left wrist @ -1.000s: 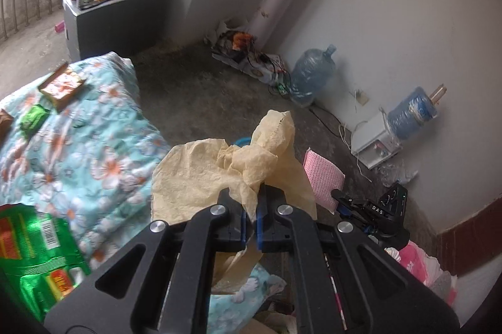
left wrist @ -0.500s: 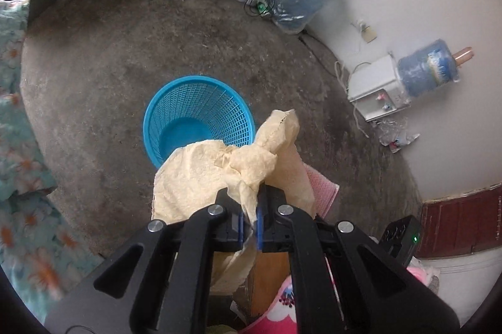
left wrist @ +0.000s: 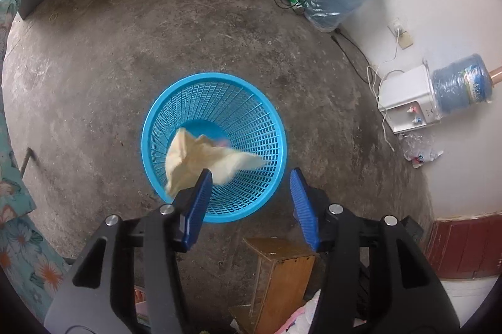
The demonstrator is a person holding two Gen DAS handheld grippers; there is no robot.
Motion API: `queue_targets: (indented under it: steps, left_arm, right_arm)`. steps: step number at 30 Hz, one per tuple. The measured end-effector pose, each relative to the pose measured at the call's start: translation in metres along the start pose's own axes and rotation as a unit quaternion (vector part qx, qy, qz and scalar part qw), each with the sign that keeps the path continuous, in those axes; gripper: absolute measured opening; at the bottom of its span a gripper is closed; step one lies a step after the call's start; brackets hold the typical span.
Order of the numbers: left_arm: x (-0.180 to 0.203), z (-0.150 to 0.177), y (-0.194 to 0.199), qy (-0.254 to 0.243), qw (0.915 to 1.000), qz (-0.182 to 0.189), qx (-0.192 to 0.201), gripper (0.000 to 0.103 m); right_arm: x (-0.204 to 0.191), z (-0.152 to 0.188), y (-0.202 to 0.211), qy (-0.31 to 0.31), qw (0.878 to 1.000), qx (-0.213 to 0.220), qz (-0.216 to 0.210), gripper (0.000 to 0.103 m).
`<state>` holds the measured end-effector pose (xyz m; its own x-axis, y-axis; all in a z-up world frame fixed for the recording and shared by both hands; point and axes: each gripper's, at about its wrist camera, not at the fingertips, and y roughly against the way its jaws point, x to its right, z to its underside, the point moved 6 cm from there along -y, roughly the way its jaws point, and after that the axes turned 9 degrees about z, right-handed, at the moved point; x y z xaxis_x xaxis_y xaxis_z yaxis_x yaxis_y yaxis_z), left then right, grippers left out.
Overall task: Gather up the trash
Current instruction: 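Carry both items over the blue wastebasket and open both tools to drop them, then swing both tools back toward the cluttered bed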
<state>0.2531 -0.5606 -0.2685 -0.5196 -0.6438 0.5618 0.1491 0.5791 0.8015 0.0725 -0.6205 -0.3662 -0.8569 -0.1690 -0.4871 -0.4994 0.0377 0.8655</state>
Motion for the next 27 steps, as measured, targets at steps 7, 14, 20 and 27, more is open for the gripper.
queue_targets:
  steps: [7, 14, 20, 27]
  left_arm:
    - [0.019, 0.010, 0.068, -0.022, 0.9973, 0.040, 0.058, 0.050]
    - [0.042, 0.051, 0.195, -0.078, 0.9785, 0.077, 0.175, 0.077]
    - [0.043, 0.113, 0.311, -0.130, 0.9491, 0.075, 0.277, 0.084]
    - [0.017, 0.201, 0.432, -0.173, 0.9051, 0.021, 0.388, 0.086]
  right_arm:
    - [-0.012, 0.014, 0.038, 0.022, 0.999, 0.045, -0.013, 0.050]
    - [-0.075, 0.059, 0.142, 0.149, 0.972, 0.183, -0.005, 0.063]
    - [-0.117, 0.118, 0.242, 0.235, 0.908, 0.346, -0.020, 0.096]
    - [-0.163, 0.173, 0.295, 0.301, 0.871, 0.378, -0.090, 0.096]
